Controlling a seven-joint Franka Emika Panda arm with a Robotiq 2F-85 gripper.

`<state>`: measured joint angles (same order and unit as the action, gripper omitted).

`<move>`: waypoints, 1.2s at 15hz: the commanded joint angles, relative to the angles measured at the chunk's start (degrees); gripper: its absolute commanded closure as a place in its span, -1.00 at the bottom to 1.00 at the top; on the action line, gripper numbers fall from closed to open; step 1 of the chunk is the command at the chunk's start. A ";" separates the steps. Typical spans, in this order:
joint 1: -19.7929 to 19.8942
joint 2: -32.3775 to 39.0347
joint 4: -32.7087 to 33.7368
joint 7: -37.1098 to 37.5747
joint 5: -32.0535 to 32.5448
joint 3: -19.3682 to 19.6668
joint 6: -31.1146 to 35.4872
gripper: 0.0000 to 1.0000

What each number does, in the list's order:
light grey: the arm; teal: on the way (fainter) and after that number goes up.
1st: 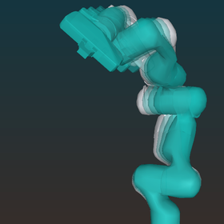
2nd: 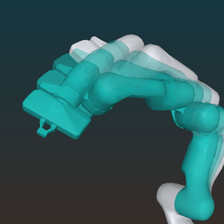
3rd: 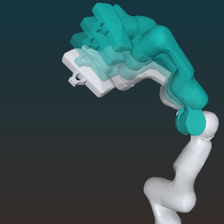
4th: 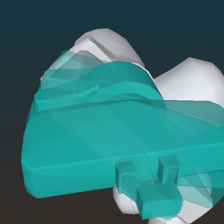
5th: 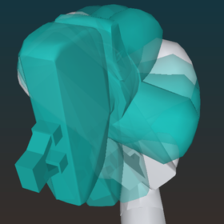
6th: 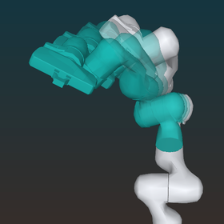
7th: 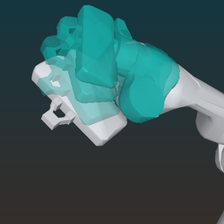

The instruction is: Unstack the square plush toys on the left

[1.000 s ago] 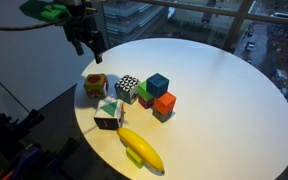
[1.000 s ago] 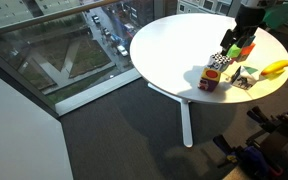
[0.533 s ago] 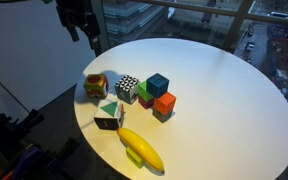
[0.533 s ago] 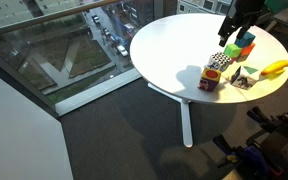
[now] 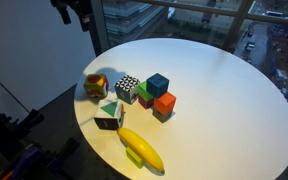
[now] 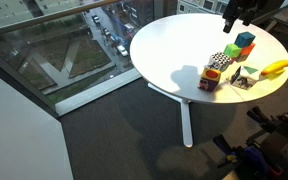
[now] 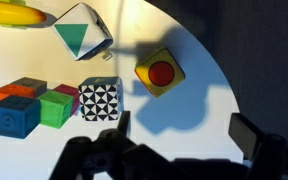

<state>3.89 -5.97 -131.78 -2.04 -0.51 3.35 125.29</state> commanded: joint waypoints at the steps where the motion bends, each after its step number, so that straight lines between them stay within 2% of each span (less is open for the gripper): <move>1: -0.34 -2.64 1.82 1.57 -0.68 -0.14 -4.83 -1.00; 18: -0.22 -12.87 1.63 2.87 0.94 -1.05 -14.27 -1.00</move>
<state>3.85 -16.89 -130.28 -0.36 -0.39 2.47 113.04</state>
